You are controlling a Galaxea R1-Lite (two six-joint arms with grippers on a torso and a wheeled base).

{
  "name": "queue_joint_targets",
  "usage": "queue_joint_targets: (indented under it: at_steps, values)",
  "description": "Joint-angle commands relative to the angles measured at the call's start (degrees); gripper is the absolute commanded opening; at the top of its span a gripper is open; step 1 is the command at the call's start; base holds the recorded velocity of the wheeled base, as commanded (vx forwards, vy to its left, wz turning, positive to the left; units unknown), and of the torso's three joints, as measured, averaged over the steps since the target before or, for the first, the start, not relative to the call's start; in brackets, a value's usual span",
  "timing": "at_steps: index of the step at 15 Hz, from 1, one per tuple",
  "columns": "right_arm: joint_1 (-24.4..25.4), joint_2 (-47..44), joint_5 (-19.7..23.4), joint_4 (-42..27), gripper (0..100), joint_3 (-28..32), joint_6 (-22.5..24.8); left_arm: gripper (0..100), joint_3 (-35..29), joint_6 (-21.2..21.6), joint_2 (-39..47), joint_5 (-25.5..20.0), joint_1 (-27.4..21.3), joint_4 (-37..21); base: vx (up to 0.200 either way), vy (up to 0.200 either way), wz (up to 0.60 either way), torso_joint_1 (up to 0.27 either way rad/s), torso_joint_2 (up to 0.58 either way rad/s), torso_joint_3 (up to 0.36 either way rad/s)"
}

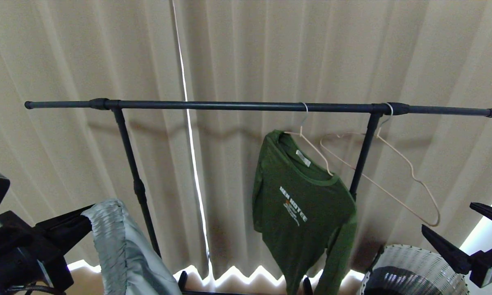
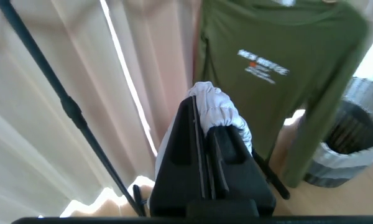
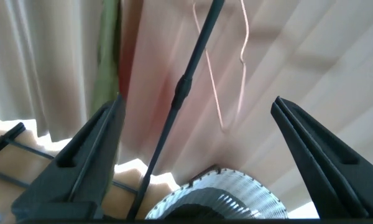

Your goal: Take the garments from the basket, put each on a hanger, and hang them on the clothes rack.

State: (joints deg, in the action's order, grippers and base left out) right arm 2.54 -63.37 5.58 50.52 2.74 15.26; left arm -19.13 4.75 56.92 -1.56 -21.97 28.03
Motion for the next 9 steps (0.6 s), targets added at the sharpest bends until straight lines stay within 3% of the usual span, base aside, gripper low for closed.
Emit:
queue_joint_targets:
  at_steps: [1,2,9]
  values:
    - [0.01,-0.09,0.04,0.11,100,0.07,-0.06,0,-0.03,0.08,0.04,-0.02,-0.01,0.10,0.200,0.000,0.00,0.012,0.00,-0.002]
    - [0.01,-0.09,0.04,0.11,100,-0.02,-0.06,0,0.05,0.08,0.04,-0.02,-0.01,0.10,0.200,0.000,0.00,0.007,0.00,0.002]
    - [0.10,-0.09,0.04,0.11,100,-0.46,-0.06,0,0.32,0.34,-0.23,-0.02,-0.01,0.19,0.000,0.000,0.00,0.000,0.00,0.000]
